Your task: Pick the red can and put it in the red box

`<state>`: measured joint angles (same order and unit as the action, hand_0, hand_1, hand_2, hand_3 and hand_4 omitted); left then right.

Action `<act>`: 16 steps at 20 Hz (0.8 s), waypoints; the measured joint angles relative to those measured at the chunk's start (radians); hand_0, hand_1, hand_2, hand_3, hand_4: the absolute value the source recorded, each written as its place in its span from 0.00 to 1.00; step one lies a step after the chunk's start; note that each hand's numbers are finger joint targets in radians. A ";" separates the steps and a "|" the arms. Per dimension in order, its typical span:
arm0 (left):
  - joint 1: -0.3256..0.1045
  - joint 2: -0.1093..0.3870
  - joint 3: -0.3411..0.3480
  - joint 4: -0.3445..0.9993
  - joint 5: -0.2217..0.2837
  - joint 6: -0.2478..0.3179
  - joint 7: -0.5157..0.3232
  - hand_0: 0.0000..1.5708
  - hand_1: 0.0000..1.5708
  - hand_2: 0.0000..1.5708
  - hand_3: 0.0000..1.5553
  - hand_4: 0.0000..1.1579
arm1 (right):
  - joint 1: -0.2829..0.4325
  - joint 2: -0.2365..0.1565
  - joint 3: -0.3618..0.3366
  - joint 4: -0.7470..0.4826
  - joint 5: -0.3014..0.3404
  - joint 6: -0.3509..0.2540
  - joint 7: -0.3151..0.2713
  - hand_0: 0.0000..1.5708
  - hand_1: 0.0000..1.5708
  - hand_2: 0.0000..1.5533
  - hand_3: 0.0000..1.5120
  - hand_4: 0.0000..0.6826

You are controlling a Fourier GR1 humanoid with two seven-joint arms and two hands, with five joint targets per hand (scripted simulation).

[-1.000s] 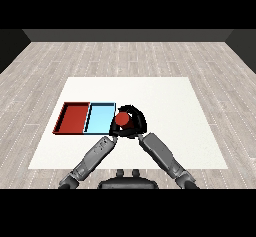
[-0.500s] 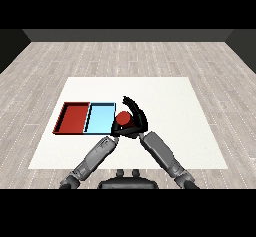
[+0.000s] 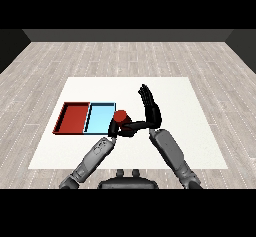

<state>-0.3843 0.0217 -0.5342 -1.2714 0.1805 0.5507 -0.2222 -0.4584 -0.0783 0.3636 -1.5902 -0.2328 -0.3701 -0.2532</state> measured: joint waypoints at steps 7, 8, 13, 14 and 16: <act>0.040 0.037 0.052 -0.059 -0.027 -0.023 0.025 1.00 1.00 1.00 0.94 0.98 | 0.082 -0.065 -0.098 -0.189 0.009 -0.002 0.052 0.00 0.00 0.00 0.00 0.00; 0.035 0.037 0.062 -0.055 -0.035 -0.027 0.025 1.00 1.00 1.00 0.94 0.98 | 0.100 -0.068 -0.111 -0.205 0.006 -0.002 0.061 0.00 0.00 0.00 0.00 0.00; 0.044 0.118 0.119 -0.142 -0.057 -0.048 0.073 1.00 1.00 1.00 0.94 0.96 | 0.214 -0.107 -0.206 -0.207 -0.051 0.067 0.005 0.00 0.00 0.00 0.00 0.00; 0.053 0.141 0.131 -0.162 -0.061 -0.054 0.080 1.00 1.00 0.99 0.94 0.96 | 0.232 -0.113 -0.220 -0.198 -0.058 0.081 -0.009 0.00 0.00 0.00 0.00 0.00; 0.052 0.176 0.152 -0.188 -0.078 -0.057 0.111 1.00 1.00 0.99 0.93 0.96 | 0.258 -0.128 -0.254 -0.168 -0.073 0.111 -0.029 0.00 0.00 0.00 0.00 0.00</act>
<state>-0.3319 0.1975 -0.3819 -1.4591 0.1029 0.4938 -0.1110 -0.2007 -0.2068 0.1093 -1.7579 -0.3061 -0.2591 -0.2822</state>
